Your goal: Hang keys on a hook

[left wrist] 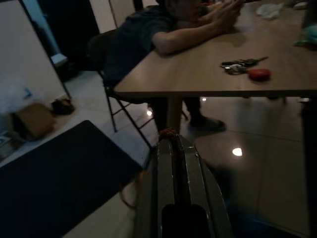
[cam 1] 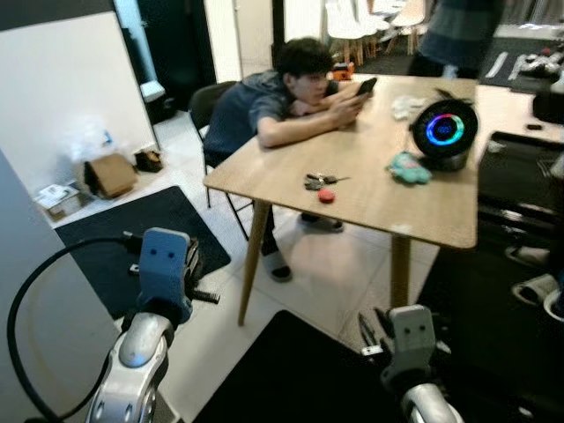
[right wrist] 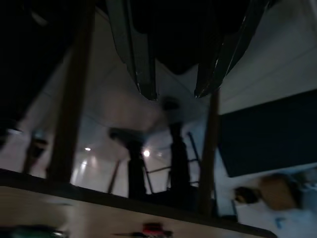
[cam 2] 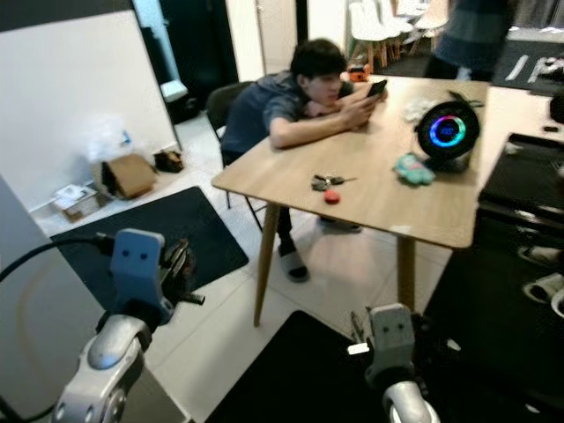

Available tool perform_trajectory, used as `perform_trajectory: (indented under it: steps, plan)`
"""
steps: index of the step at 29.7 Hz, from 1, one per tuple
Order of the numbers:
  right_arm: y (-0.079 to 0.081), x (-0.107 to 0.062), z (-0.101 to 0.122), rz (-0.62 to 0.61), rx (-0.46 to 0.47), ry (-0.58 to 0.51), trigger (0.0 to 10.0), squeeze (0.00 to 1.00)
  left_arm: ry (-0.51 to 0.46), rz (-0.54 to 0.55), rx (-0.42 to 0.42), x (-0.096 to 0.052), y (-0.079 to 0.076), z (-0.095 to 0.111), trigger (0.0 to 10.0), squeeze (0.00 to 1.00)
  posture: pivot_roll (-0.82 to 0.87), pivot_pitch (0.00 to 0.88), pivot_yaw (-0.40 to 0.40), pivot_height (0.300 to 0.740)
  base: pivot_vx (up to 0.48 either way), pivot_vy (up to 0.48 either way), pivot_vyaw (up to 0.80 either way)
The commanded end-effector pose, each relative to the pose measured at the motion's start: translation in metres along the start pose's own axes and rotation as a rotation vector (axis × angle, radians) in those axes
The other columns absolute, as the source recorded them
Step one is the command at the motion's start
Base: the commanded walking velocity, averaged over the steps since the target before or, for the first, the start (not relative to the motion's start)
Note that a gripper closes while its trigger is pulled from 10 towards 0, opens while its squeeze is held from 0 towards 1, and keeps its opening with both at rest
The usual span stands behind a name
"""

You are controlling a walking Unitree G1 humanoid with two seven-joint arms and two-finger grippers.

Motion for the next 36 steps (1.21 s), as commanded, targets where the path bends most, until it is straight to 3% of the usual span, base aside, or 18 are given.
perform_trajectory:
  steps: [1, 36]
  plan:
    - [0.0054, -0.0018, -0.0035, 0.010, 0.021, 0.011, 10.0, 0.00, 0.015, 0.018, 0.008, -0.0026, 0.0057, -0.0044, 10.0, 0.00, 0.05, 0.123, 0.073, 0.740, -0.270, 0.000, 0.00]
    - [0.0086, -0.0036, -0.0029, 0.018, 0.030, 0.010, 10.0, 0.00, 0.021, 0.028, 0.014, -0.0057, 0.0076, -0.0048, 10.0, 0.00, 0.06, 0.139, 0.072, 0.740, -0.271, 0.000, 0.00]
Point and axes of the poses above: a point about 5 cm out from each wrist's last joint towards the gripper, its own x axis pointing out of the wrist towards the gripper, its own z axis along the axis of the wrist's last joint, y = z × x, the point moved 4 cm from there along x, pointing out of the wrist towards the gripper, and after that the axes turned 9 degrees about -x, right-handed, at the moved point
